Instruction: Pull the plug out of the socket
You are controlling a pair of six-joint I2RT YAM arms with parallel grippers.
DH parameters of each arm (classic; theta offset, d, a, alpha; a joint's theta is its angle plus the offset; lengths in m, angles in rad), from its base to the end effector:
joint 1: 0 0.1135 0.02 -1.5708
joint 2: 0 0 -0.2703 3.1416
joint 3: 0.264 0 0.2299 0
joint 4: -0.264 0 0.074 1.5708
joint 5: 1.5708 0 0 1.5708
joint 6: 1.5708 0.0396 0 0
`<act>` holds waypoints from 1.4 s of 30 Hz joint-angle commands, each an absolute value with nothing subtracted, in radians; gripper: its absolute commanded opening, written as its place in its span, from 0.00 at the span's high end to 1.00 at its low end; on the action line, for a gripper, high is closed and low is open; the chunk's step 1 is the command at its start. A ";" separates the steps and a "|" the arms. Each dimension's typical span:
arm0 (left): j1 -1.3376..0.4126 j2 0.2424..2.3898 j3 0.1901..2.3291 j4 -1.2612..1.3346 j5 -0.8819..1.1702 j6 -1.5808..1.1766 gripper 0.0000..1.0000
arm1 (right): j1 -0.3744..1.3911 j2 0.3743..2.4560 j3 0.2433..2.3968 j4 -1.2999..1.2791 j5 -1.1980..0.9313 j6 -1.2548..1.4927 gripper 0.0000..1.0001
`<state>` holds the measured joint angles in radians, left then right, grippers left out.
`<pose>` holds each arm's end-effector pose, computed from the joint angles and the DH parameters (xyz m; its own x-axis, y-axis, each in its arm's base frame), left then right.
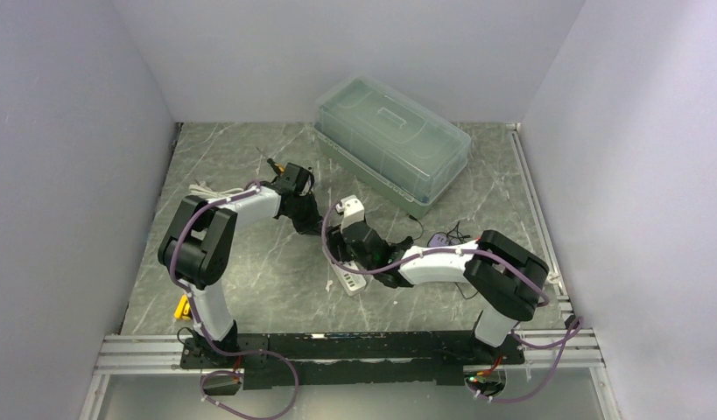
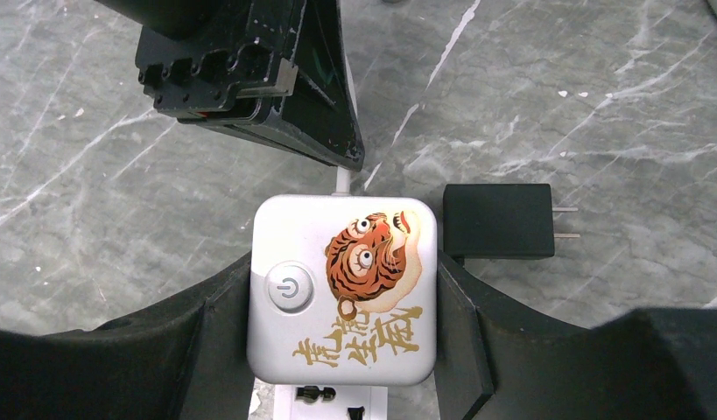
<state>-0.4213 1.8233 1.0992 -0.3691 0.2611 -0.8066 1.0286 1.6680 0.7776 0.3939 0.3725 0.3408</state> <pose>0.3108 -0.1505 0.1734 -0.9242 -0.3501 -0.1525 -0.2368 0.8387 -0.4905 0.1826 0.2752 0.1949 -0.4431 -0.1323 -0.8866 -0.5141 0.8477 0.1305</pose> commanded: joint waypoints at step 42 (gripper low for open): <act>-0.413 1.826 1.107 -0.396 0.202 -0.788 1.00 | 1.075 1.673 0.842 0.387 0.463 0.300 1.00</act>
<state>-0.4213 1.8233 1.0992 -0.3935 0.2359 -0.8055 1.0874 1.7046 0.8307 0.3473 0.4660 0.2913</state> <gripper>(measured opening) 0.033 0.622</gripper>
